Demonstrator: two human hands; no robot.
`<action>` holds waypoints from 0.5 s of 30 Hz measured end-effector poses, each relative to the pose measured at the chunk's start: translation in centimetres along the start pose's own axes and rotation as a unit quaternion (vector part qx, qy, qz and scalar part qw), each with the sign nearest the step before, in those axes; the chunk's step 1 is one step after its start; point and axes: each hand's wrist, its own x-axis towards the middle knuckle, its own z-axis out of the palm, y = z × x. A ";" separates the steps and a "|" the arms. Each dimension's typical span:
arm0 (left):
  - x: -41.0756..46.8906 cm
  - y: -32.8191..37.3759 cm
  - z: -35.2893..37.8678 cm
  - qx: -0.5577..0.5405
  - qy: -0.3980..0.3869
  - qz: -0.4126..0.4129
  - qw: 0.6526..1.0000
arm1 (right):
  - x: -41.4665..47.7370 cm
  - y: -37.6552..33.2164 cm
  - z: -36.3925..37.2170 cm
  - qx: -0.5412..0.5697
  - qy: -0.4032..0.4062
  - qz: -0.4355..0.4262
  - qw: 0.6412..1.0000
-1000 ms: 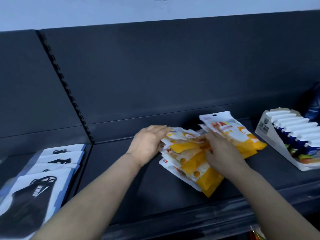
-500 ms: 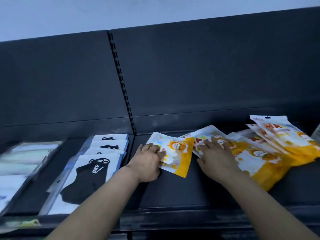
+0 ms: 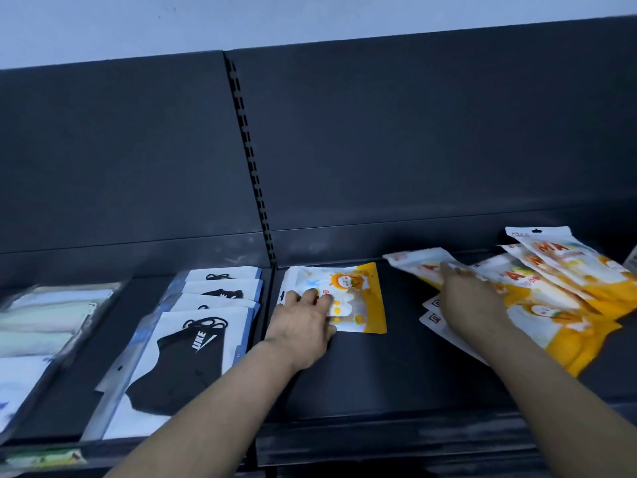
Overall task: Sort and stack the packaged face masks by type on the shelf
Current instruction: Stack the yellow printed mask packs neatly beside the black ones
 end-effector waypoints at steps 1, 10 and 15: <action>0.1 0.1 0.0 -0.007 0.002 -0.001 1.000 | -0.1 -0.1 -0.6 0.022 0.035 0.006 0.999; -0.8 -5.5 -3.5 -0.398 0.280 -0.208 0.848 | -5.0 -6.0 3.0 0.049 0.098 -0.380 0.918; -2.5 -5.0 -1.8 -0.291 0.114 -0.040 0.949 | -7.5 -6.4 4.8 0.058 -0.025 -0.387 0.920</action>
